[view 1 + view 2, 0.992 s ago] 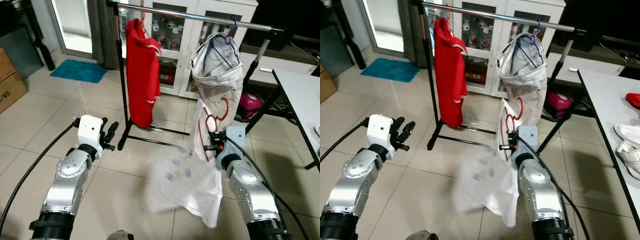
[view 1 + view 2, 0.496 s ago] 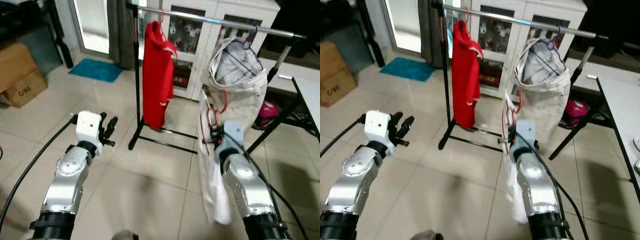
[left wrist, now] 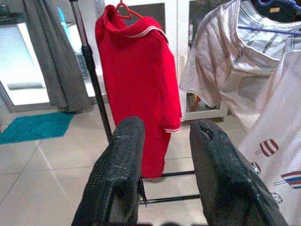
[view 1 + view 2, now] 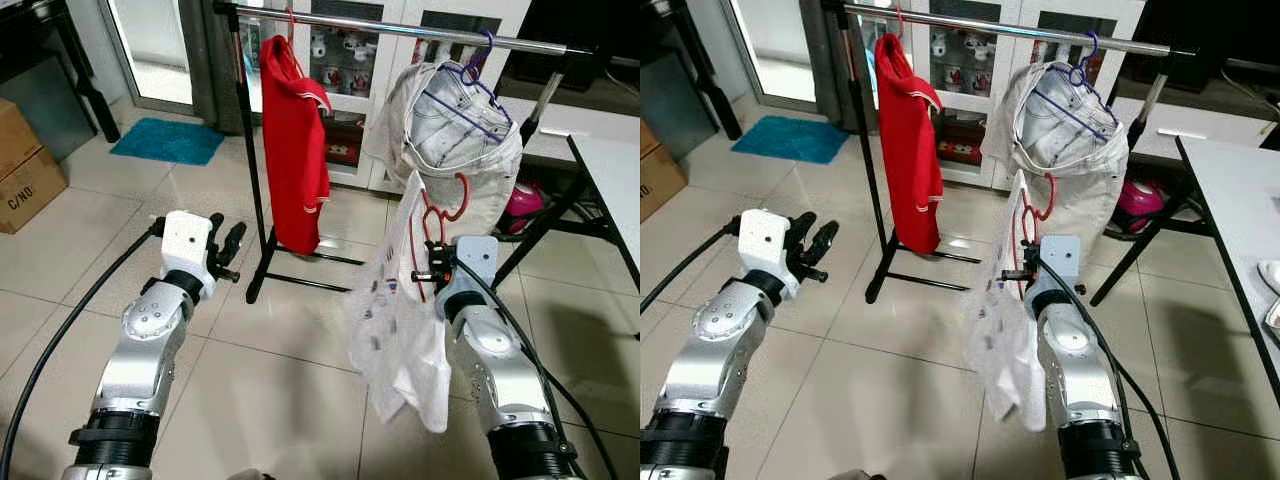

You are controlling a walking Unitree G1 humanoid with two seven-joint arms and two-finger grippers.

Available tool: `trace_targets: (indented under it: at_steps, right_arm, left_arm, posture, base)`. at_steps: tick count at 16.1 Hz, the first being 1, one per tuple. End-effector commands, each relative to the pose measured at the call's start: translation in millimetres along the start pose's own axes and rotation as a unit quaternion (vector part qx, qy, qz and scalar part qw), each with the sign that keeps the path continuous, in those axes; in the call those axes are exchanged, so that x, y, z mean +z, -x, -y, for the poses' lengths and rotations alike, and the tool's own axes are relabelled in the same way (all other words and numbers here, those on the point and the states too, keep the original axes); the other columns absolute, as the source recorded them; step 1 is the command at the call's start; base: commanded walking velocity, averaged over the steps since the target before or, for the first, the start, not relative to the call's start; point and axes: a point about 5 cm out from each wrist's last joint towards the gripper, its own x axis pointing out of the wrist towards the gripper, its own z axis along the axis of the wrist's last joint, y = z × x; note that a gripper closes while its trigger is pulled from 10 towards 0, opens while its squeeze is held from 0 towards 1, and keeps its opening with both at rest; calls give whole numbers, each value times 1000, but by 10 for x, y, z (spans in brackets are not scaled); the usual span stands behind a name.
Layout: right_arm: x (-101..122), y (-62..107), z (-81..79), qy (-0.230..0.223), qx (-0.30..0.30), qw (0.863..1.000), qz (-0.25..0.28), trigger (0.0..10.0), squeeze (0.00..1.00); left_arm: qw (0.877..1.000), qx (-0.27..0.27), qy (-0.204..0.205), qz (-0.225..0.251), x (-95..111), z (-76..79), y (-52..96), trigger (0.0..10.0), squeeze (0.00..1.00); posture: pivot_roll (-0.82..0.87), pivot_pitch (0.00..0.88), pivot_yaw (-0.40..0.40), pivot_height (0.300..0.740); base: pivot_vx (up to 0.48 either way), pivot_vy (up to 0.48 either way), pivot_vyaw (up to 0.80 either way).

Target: Hang hanger

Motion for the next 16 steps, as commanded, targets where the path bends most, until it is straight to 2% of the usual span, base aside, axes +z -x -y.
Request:
trace_targets:
  at_steps: [1,3,5,10,16]
  right_arm:
    - [97,-22,37,9,-12,1000,27,10000,0]
    - [144,-33,94,-17,-31,998,49,10000,0]
    - [173,-48,96,-8,-48,997,57,10000,0]
    - [159,-58,-68,-40,30,998,43,10000,0]
    - [177,-43,-132,-24,62,997,51,10000,0]
  left_arm:
    - [1000,-11,2,-4,-16,50,-16,10000,0]
    - [1000,-14,1,-4,-19,72,-25,10000,0]
    - [1000,-15,0,-2,-7,65,-32,10000,0]
    - [1000,-15,3,1,20,41,-47,10000,0]
    - [1000,-17,5,0,22,23,-47,10000,0]
  posture:
    - [-76,0,-9,740]
    - [-75,0,-8,740]
    - [-77,0,-8,740]
    - [-70,0,-10,740]
    - [-69,0,-8,740]
  base:
    - [304,0,0]
    - [306,0,0]
    - [306,0,0]
    - [321,0,0]
    - [384,0,0]
